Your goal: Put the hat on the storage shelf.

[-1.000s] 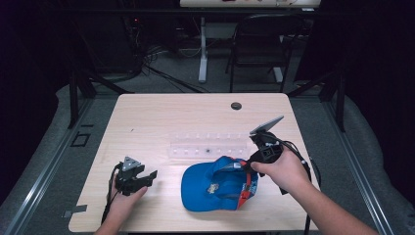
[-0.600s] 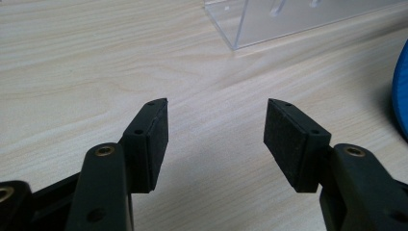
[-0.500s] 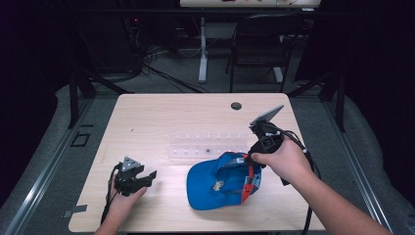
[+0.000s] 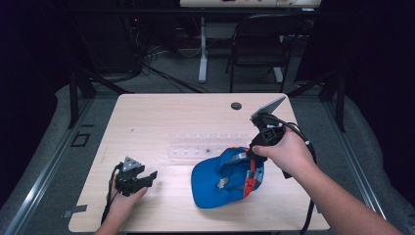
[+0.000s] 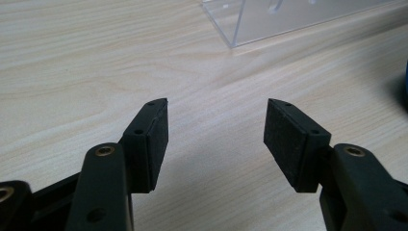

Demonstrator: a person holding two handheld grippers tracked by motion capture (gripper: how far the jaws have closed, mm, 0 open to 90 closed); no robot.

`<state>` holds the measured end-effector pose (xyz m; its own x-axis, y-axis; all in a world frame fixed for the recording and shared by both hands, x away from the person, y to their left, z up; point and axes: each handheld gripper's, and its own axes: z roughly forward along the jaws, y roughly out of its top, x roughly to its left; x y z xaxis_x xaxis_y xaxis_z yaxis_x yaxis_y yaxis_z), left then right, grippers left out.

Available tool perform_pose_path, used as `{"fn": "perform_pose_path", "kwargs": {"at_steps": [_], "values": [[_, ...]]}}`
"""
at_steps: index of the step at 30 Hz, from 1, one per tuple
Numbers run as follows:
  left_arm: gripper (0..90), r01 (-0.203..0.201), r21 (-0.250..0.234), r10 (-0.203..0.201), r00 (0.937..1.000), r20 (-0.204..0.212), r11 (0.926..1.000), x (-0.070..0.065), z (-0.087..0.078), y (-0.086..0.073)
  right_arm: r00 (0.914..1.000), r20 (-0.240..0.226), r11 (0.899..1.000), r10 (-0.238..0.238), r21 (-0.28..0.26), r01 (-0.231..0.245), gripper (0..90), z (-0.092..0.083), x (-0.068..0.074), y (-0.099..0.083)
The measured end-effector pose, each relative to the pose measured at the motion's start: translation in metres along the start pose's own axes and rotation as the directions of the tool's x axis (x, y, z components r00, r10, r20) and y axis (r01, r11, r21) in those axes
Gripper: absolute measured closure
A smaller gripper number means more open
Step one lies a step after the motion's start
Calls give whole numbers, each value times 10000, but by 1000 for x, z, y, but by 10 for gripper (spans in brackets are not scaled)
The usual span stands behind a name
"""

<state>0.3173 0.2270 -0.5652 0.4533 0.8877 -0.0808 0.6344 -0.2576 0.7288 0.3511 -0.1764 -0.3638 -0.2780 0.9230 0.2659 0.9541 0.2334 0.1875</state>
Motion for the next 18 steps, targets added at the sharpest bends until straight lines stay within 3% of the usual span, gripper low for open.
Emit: {"fn": "perform_pose_path", "kwargs": {"at_steps": [18], "values": [[421,-29,39,29,10000,18,10000,0,1,0,9999,-49,9999,-121,3,121,784,-22,12,12]]}}
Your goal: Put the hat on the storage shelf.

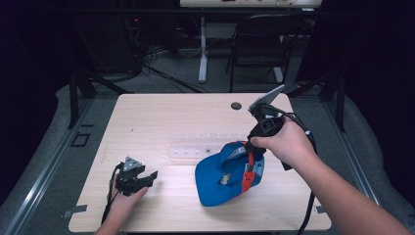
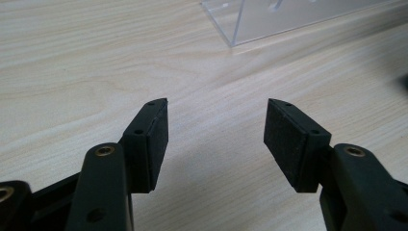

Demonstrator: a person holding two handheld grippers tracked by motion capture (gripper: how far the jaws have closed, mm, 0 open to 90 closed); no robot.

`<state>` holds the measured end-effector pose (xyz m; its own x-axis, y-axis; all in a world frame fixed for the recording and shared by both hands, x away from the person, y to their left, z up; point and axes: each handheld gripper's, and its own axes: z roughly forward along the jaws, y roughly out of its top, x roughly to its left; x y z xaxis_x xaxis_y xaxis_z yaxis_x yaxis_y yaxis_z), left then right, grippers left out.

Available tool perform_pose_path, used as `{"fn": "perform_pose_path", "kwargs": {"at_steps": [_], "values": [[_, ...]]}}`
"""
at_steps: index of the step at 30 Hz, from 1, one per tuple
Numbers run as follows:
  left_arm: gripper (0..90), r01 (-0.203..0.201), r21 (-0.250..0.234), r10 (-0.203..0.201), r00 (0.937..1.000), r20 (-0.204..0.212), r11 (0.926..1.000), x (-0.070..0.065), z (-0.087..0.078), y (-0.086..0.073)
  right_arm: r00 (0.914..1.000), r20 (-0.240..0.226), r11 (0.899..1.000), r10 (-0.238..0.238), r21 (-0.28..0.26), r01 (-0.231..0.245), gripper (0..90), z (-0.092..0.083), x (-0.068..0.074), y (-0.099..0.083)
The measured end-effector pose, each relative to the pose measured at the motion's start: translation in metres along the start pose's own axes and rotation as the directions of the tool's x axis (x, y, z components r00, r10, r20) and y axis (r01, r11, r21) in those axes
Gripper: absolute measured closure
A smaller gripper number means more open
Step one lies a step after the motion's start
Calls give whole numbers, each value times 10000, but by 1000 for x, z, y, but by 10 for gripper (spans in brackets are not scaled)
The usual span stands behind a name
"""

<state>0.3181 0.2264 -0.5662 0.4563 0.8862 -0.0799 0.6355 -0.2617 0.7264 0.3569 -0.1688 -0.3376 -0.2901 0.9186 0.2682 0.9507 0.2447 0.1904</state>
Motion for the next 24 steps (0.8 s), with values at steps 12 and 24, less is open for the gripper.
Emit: {"fn": "perform_pose_path", "kwargs": {"at_steps": [12,24], "values": [[419,-41,87,41,10000,19,10000,-2,1,0,9983,-590,10000,-19,-29,17,784,-16,12,7],[418,-42,31,42,10000,-9,10000,-3,2,0,9727,-2227,9978,657,53,-662,784,-16,1,9]]}}
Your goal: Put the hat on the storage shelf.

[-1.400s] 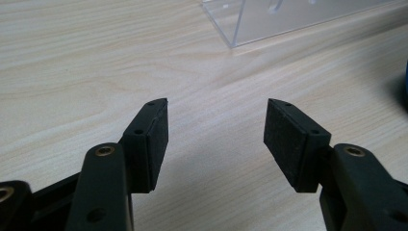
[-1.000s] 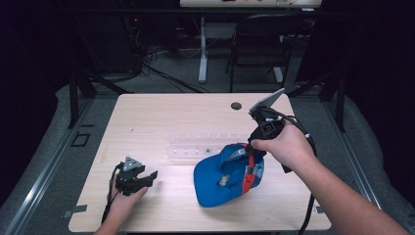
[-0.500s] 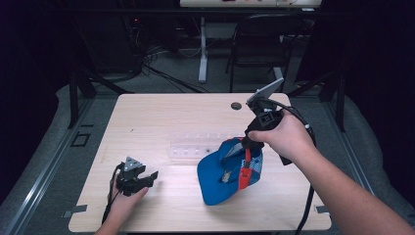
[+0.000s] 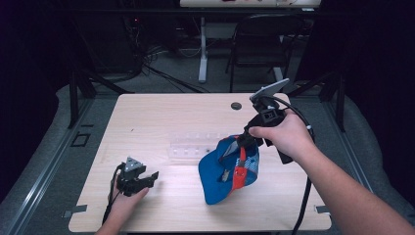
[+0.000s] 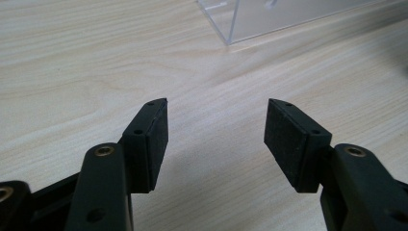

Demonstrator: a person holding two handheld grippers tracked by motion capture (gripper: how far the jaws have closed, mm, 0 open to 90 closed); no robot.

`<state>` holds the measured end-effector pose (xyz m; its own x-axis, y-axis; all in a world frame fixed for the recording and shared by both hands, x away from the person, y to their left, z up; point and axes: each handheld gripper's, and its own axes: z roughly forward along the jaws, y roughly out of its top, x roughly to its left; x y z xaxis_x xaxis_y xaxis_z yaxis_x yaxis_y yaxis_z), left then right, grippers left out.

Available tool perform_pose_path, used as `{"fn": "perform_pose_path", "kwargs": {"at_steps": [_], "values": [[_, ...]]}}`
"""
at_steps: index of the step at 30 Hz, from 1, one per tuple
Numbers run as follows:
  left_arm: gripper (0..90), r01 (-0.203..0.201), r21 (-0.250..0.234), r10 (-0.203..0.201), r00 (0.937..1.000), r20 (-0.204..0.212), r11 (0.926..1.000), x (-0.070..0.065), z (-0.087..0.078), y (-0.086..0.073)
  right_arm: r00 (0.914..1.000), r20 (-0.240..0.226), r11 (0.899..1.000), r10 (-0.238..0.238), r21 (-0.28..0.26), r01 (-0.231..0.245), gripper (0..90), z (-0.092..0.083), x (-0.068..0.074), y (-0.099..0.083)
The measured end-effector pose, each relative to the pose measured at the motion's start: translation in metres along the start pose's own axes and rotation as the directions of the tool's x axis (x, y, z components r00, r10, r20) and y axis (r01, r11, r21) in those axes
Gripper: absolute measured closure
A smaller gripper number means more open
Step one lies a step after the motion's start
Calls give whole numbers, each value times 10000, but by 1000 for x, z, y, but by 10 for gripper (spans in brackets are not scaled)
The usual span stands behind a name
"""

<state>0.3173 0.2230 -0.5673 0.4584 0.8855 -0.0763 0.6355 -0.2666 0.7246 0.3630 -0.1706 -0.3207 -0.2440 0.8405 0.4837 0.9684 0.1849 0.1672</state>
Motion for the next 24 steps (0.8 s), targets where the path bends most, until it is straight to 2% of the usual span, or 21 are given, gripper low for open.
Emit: {"fn": "perform_pose_path", "kwargs": {"at_steps": [1,2,3,4,7,8,12,16,18,19,20,21,23,24], "values": [[419,-10,0,10,10000,-10,10000,0,0,0,9995,-269,9998,177,-27,-178,785,0,-2,0],[419,-10,6,10,10000,-6,10000,0,0,0,9995,-269,9998,177,-27,-178,785,0,-2,0],[418,-21,6,21,10000,-3,10000,0,0,0,9979,-556,9994,344,-37,-346,785,0,-6,0],[418,-21,6,21,10000,-3,10000,0,0,0,9979,-556,9994,344,-37,-346,785,0,-6,0],[418,3,6,-3,10000,-9,10000,0,0,0,9927,-1084,9986,534,3,-537,785,0,-12,0],[418,2,7,-2,10000,-7,10000,0,0,0,9927,-1084,9986,534,3,-537,785,0,-12,0],[418,-10,74,10,10000,24,10000,1,0,0,9804,-1804,9967,793,-2,-807,785,-1,-18,0],[418,17,30,-17,10000,-3,10000,0,0,0,9735,-2089,9954,933,6,-953,785,-1,-20,0],[418,-31,39,31,10000,-3,10000,0,0,0,9686,-2292,9952,967,82,-975,785,-2,-21,1],[418,-39,38,39,10000,3,10000,0,1,0,9620,-2483,9933,1138,76,-1156,785,-2,-22,0],[418,-44,39,44,10000,7,10000,0,1,0,9620,-2483,9933,1138,76,-1156,785,-2,-22,0],[418,-43,33,43,10000,3,10000,0,1,0,9560,-2678,9925,1202,117,-1215,786,-2,-24,0],[418,-32,31,32,10000,2,10000,0,1,0,9540,-2747,9926,1201,143,-1208,785,-3,-25,0],[418,-21,45,21,10000,6,10000,0,1,0,9512,-2794,9908,1308,42,-1350,785,-3,-26,1]]}}
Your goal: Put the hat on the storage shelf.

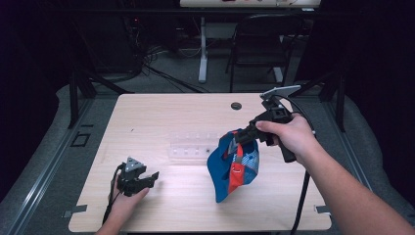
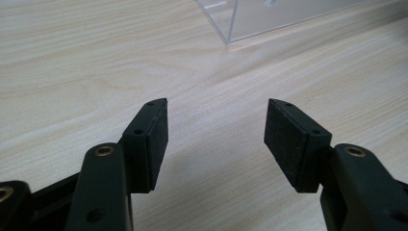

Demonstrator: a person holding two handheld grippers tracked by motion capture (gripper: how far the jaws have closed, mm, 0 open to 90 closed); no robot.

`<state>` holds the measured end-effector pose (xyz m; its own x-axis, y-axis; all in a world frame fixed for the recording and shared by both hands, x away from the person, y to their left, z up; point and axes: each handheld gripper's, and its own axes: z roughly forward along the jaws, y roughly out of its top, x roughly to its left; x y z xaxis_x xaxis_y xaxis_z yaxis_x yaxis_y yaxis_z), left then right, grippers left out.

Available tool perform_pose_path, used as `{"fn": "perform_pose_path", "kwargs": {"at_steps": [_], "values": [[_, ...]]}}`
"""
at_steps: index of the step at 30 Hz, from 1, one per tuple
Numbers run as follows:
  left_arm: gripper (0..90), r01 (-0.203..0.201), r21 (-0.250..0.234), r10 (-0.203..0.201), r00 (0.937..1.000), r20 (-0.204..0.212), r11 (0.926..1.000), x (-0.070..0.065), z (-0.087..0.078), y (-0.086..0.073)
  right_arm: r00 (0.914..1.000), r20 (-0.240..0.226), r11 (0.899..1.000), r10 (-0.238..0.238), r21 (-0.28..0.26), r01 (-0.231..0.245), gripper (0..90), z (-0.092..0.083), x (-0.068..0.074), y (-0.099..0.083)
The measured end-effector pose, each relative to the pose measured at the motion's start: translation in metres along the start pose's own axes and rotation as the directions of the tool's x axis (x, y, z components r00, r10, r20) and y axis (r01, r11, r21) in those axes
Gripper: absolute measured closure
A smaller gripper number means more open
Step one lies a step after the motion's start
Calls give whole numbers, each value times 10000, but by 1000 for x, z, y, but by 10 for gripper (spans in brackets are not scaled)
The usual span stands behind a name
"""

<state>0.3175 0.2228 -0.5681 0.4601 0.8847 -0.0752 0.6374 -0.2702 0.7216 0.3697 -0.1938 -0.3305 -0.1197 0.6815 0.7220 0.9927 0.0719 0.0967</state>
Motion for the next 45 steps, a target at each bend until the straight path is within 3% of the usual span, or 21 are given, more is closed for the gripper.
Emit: {"fn": "perform_pose_path", "kwargs": {"at_steps": [15,36,45], "values": [[418,-27,28,27,10000,14,10000,-1,1,0,9990,-454,9991,-50,-430,31,785,-21,1,5],[418,-121,50,120,9999,44,9999,-1,1,0,9965,-793,9922,-248,-1237,149,785,-39,19,19],[418,-67,86,67,9999,99,9999,0,0,0,9951,-983,9856,-136,-1693,-33,785,-41,26,31]]}}
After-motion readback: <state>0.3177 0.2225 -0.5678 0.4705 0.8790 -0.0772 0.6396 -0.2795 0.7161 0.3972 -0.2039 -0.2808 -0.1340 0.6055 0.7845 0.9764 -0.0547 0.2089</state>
